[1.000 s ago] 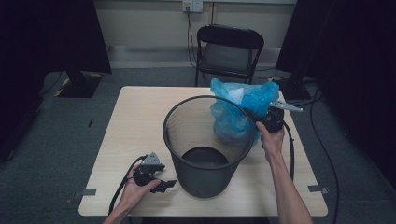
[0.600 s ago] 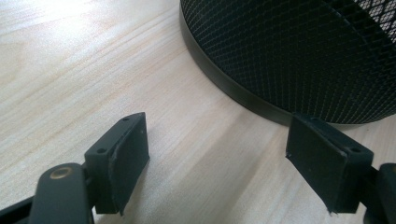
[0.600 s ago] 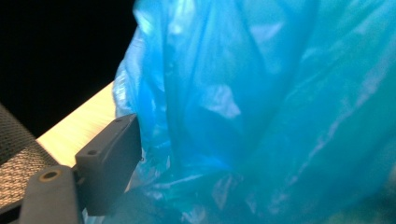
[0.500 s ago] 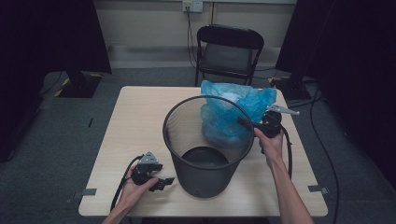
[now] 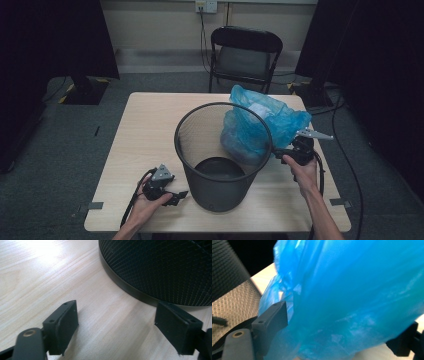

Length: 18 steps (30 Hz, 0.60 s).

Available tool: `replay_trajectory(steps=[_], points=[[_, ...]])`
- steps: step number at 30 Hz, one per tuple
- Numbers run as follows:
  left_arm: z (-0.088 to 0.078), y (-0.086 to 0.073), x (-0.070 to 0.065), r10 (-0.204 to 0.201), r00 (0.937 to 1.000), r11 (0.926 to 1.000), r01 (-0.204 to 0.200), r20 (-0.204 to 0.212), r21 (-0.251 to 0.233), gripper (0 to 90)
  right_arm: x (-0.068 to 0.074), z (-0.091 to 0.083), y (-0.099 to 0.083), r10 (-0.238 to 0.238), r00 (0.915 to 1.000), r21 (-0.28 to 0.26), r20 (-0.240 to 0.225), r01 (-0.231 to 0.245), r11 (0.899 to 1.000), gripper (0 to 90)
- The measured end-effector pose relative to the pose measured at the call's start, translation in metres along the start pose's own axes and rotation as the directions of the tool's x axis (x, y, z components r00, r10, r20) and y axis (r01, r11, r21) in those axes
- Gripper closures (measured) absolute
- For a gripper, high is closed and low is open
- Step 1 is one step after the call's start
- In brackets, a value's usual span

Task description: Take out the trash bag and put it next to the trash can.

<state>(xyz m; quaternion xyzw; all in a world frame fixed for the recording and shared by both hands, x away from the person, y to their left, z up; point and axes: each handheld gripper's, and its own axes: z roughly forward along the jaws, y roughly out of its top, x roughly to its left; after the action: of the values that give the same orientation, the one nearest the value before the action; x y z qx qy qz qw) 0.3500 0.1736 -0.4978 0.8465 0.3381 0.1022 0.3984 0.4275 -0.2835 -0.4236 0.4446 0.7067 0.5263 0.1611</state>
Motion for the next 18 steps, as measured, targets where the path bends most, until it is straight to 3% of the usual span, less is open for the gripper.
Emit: replay_trajectory(steps=[6,13,18], points=[[0.001,0.000,0.000,0.003,1.0000,1.0000,-0.003,-0.001,-0.004,17.1,0.008,-0.021,-0.006,0.023,0.9975,-0.017,-0.067,-0.024,1.000,15.7],[0.001,0.000,-0.002,0.017,0.9997,0.9998,-0.017,-0.019,0.006,16.7,0.023,-0.032,-0.026,-0.012,0.9953,0.027,-0.096,0.014,1.000,15.8],[0.002,0.000,-0.003,0.025,0.9993,0.9997,-0.025,-0.026,0.003,16.6,0.028,-0.035,-0.046,-0.040,0.9984,0.083,-0.039,0.043,0.996,15.8]])
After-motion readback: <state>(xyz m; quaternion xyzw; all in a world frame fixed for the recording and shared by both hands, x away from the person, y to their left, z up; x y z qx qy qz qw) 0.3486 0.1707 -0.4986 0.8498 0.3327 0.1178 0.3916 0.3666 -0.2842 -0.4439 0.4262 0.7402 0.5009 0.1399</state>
